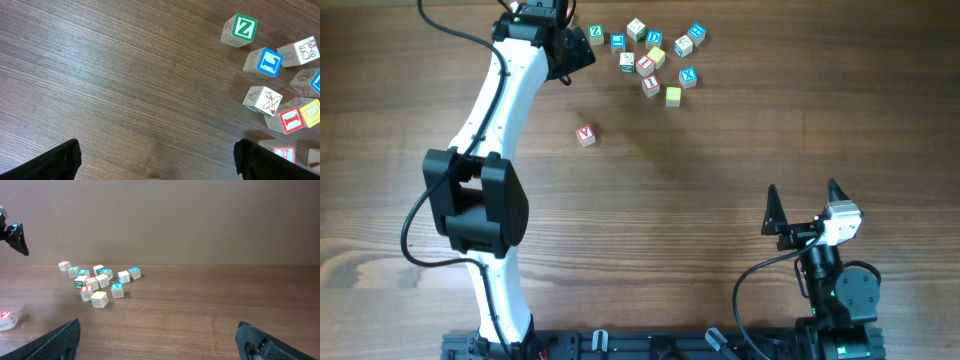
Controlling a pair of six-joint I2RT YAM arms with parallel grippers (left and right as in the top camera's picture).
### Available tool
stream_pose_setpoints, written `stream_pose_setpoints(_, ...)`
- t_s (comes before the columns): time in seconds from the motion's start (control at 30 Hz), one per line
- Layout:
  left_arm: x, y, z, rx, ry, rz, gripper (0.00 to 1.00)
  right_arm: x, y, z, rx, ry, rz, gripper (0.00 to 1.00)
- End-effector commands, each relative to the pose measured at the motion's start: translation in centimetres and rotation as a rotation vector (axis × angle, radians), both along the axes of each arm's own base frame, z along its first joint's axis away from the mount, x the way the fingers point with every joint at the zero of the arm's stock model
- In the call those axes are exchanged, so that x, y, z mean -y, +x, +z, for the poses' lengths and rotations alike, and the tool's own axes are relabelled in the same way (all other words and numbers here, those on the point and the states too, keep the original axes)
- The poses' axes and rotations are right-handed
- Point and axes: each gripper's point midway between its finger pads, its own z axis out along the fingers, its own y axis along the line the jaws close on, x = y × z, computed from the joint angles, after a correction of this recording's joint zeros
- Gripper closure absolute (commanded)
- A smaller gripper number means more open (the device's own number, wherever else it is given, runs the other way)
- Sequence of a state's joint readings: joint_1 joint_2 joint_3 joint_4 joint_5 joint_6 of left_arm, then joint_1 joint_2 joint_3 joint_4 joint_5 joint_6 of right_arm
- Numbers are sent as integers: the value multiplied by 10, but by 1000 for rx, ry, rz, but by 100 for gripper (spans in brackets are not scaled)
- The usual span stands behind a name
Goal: Form a circle
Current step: 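Raise the left gripper and move it back to the left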
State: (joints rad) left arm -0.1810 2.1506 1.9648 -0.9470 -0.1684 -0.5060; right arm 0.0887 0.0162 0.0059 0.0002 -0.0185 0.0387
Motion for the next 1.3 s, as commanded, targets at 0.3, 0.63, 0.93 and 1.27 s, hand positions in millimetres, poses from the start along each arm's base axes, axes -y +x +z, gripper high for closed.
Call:
stream_pose_setpoints(0.3, -3, 2, 6, 13, 18, 3, 0, 0, 0, 2, 11, -9, 1, 0)
stream_pose_setpoints(0.63, -3, 2, 5, 13, 18, 3, 0, 0, 0, 2, 11, -9, 1, 0)
stream_pose_setpoints(0.93, -72, 6, 6, 14, 19, 136, 0, 0, 0, 2, 11, -9, 1, 0)
stream_pose_setpoints(1.27, -171, -5, 6, 12, 20, 326, 0, 0, 0, 2, 11, -9, 1, 0)
